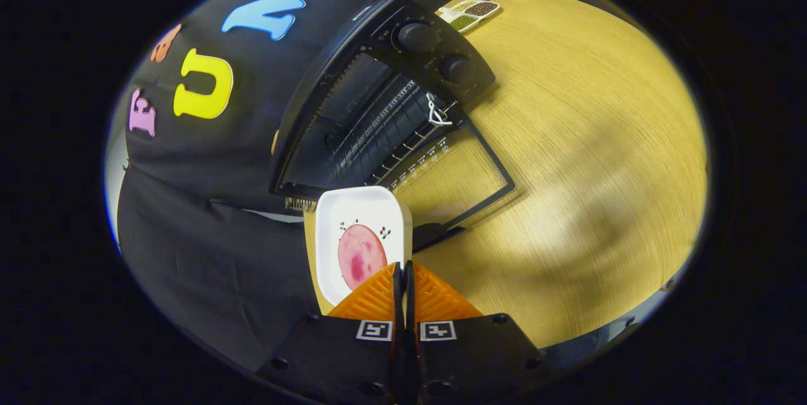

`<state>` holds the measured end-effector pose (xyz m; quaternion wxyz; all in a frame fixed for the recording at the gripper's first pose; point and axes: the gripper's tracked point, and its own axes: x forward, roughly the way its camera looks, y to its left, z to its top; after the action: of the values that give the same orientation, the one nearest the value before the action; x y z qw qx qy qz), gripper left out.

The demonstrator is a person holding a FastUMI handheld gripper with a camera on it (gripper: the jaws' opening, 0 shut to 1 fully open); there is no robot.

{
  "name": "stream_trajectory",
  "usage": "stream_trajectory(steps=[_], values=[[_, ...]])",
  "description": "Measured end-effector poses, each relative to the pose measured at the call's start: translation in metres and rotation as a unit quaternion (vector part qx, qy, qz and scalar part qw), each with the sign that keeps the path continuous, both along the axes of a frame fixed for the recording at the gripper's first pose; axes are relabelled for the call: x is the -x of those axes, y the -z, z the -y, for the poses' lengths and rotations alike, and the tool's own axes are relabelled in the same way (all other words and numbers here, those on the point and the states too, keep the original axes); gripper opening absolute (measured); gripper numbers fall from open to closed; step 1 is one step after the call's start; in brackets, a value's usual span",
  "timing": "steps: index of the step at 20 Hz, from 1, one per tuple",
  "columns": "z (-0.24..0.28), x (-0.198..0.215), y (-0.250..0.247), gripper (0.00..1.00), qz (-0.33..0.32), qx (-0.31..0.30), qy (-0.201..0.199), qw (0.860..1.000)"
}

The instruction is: Open the toaster oven, put the food inside, and close the toaster oven door.

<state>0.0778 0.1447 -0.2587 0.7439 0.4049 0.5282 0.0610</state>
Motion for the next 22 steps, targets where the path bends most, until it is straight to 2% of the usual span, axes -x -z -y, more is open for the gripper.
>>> stream_trajectory(steps=[5,13,22], values=[[-0.002,-0.033,-0.002,0.02,0.007,-0.018,0.102,0.995],[-0.01,-0.076,0.008,0.02,0.007,-0.048,0.2,0.979],[-0.019,-0.109,0.028,0.02,0.017,-0.039,0.285,0.957]])
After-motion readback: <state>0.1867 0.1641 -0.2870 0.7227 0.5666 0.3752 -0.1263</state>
